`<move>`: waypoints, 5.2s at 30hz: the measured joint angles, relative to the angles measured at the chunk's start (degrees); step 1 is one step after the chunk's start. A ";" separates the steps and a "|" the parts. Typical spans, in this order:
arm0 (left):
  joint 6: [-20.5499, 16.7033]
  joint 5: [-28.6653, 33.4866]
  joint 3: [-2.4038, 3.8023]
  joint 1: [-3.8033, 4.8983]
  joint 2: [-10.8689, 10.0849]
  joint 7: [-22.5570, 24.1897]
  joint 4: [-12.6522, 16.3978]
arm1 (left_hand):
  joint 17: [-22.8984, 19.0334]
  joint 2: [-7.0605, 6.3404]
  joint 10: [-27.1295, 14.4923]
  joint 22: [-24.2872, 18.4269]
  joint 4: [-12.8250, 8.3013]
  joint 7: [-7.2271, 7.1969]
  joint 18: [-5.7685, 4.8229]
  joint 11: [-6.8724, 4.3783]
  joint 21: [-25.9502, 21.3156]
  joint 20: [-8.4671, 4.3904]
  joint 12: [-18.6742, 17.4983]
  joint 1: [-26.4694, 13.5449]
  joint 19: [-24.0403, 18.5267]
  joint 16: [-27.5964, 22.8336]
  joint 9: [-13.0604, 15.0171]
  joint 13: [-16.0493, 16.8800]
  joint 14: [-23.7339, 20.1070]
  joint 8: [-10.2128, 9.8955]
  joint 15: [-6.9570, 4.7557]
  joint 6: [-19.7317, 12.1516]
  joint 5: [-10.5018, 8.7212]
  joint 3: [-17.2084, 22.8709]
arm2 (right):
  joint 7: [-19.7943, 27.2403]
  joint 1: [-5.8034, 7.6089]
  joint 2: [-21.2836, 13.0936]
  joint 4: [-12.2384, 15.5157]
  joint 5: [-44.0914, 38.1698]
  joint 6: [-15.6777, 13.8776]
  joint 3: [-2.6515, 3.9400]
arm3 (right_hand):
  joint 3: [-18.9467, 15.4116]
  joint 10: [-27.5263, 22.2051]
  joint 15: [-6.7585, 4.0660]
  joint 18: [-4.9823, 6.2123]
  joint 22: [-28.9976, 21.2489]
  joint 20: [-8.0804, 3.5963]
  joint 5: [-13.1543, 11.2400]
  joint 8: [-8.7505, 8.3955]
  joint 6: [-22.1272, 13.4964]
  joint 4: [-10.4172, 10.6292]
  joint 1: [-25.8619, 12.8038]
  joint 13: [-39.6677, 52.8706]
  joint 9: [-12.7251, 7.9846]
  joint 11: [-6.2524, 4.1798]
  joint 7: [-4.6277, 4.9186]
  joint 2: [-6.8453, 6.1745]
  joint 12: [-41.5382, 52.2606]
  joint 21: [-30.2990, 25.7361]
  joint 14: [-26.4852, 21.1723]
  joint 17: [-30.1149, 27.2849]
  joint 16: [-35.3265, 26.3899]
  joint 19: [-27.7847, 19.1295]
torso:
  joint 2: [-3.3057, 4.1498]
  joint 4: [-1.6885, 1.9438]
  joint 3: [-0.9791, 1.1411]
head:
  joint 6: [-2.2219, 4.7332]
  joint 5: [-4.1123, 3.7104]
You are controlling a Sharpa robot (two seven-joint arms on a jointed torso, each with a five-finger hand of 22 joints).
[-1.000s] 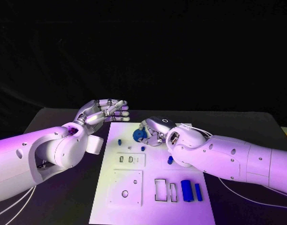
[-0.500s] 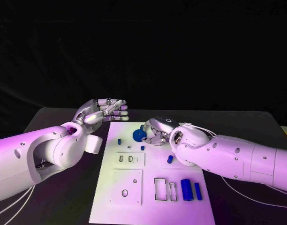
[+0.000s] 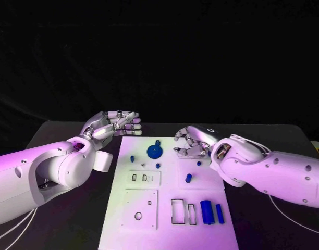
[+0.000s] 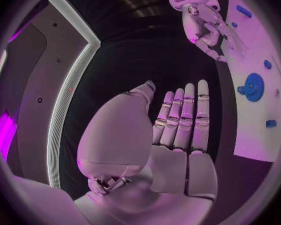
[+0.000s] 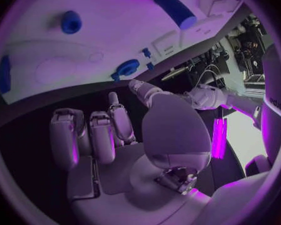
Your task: Assemble the parts on the task board
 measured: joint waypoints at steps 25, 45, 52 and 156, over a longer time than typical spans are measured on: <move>0.05 0.00 -0.01 0.00 0.41 -0.03 -0.99 | 0.11 0.00 0.21 -0.06 0.16 0.00 0.00 0.20 0.00 0.00 0.00 0.00 0.00 -0.29 0.00 0.00 0.00 0.00 0.00 0.00 0.00 0.16 | 14.46 -0.90 -14.33 -3.31 20.35 6.30 0.04 | 1.47 0.00 -0.43 -0.01 -0.02 -0.41 -3.42 -1.44 0.09 -4.99 5.70 -0.36 -0.07 0.00 0.31 -1.55 0.00 0.00 0.00 0.04 0.00 -0.03 | -0.54 -0.63 0.51 | -0.21 -0.73; 0.10 0.00 -0.02 -0.02 0.37 -0.05 -1.06 | 0.16 0.00 0.21 -0.05 0.16 0.00 0.00 0.20 0.00 0.00 -0.28 0.00 0.00 -0.29 0.00 -0.01 0.00 0.00 0.00 0.00 0.00 0.16 | 15.31 -3.58 -10.07 -8.16 20.51 6.23 0.03 | 1.47 -0.32 -0.43 -0.01 -0.03 -0.40 -3.42 -2.72 -1.31 -5.45 5.92 -0.49 -0.39 0.32 0.67 -1.33 -0.24 -0.01 0.00 0.03 0.00 -0.03 | -0.49 -0.49 0.34 | -0.83 -0.64; 0.11 0.00 -0.02 -0.02 0.34 -0.06 -1.06 | 0.16 0.00 0.21 -0.05 0.16 0.00 0.00 0.20 0.00 0.00 -0.27 0.00 0.00 -0.29 0.00 -0.01 0.00 0.00 0.00 0.00 0.00 0.16 | 15.26 -3.84 -9.10 -8.40 20.51 6.02 0.01 | 1.47 -0.11 -0.43 -0.01 0.02 -0.40 -3.42 -2.72 -0.39 -5.45 6.22 -0.15 -0.25 0.53 0.67 -1.02 -0.24 -0.01 0.00 0.02 0.00 -0.03 | -0.49 -0.58 0.34 | -1.09 -0.49; 0.28 0.00 -0.05 0.00 1.86 -0.57 -3.32 | 0.53 0.00 0.20 -0.13 0.32 0.00 0.00 0.20 0.00 0.20 -0.49 0.00 -0.21 -0.51 0.00 0.06 -0.21 0.00 0.21 0.00 0.00 0.32 | -4.37 -5.85 11.71 1.54 5.43 2.32 -1.28 | 5.50 1.32 -1.65 0.00 0.00 -1.63 -9.12 2.05 5.36 -6.32 5.94 -0.05 1.39 -1.73 -1.72 5.25 0.43 0.16 0.00 0.00 0.22 -0.03 | -1.81 -0.62 -0.50 | -3.89 2.13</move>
